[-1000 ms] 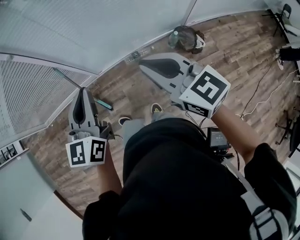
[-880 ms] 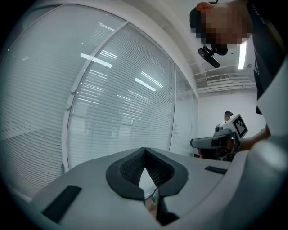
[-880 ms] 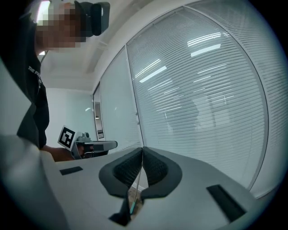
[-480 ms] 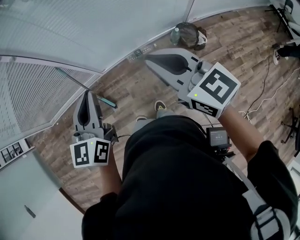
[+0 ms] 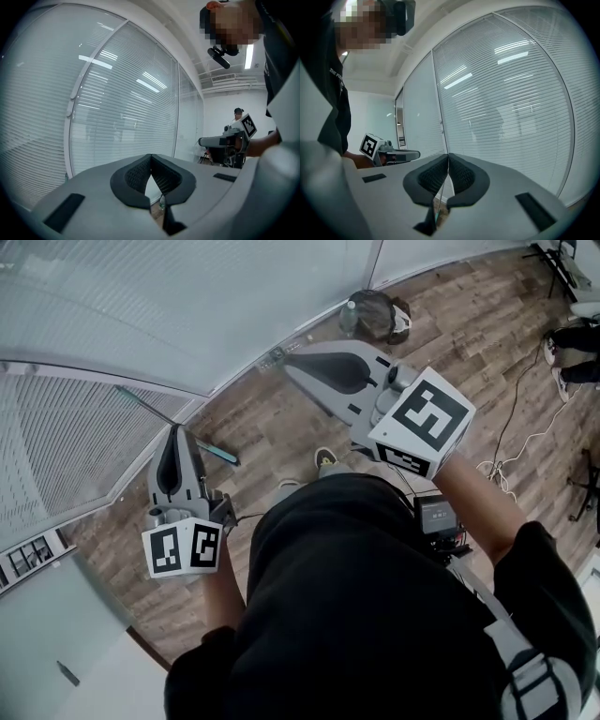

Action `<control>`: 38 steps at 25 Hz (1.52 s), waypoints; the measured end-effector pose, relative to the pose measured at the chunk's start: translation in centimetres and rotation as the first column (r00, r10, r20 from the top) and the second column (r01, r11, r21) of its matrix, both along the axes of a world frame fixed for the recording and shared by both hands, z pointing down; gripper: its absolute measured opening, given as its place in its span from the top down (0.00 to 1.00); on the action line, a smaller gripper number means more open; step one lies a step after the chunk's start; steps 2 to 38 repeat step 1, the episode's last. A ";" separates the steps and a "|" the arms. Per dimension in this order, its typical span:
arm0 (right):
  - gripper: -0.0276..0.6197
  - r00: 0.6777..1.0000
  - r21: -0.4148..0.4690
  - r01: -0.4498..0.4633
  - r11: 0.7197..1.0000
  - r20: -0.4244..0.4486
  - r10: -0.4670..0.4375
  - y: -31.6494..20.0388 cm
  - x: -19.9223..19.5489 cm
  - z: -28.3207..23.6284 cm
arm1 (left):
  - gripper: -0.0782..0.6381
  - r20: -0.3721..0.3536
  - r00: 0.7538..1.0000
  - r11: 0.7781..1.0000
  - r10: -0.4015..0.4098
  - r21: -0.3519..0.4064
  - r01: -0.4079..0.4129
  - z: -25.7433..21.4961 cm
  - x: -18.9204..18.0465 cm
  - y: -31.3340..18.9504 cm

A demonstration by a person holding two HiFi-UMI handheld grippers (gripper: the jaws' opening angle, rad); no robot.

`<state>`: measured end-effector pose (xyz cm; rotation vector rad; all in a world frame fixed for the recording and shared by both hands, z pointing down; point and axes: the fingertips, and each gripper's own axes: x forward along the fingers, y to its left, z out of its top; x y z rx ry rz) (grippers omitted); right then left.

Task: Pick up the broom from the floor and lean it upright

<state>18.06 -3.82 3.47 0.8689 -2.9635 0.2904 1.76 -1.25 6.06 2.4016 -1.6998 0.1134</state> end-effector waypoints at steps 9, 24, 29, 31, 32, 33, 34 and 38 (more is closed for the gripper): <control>0.93 1.000 0.000 0.001 1.000 -0.001 -0.001 0.0 -0.2 0.0 | 0.86 -0.001 1.000 1.000 0.000 -0.001 0.000 0.0 -0.2 -0.1; 0.93 1.000 0.000 0.001 1.000 -0.001 -0.001 0.0 -0.2 0.0 | 0.86 -0.001 1.000 1.000 0.000 -0.001 0.000 0.0 -0.2 -0.1; 0.93 1.000 0.000 0.001 1.000 -0.001 -0.001 0.0 -0.2 0.0 | 0.86 -0.001 1.000 1.000 0.000 -0.001 0.000 0.0 -0.2 -0.1; 0.93 1.000 0.000 0.001 1.000 -0.001 -0.001 0.0 -0.2 0.0 | 0.86 -0.001 1.000 1.000 0.000 -0.001 0.000 0.0 -0.2 -0.1; 0.93 1.000 0.000 0.001 1.000 -0.001 -0.001 0.0 -0.2 0.0 | 0.86 -0.001 1.000 1.000 0.000 -0.001 0.000 0.0 -0.2 -0.1; 0.93 1.000 0.000 0.001 1.000 -0.001 -0.001 0.0 -0.2 0.0 | 0.86 -0.001 1.000 1.000 0.000 -0.001 0.000 0.0 -0.2 -0.1; 0.93 1.000 0.000 0.001 1.000 -0.001 -0.001 0.0 -0.2 0.0 | 0.86 -0.001 1.000 1.000 0.000 -0.001 0.000 0.0 -0.2 -0.1; 0.93 1.000 0.000 0.001 1.000 -0.001 -0.001 0.0 -0.2 0.0 | 0.86 -0.001 1.000 1.000 0.000 -0.001 0.000 0.0 -0.2 -0.1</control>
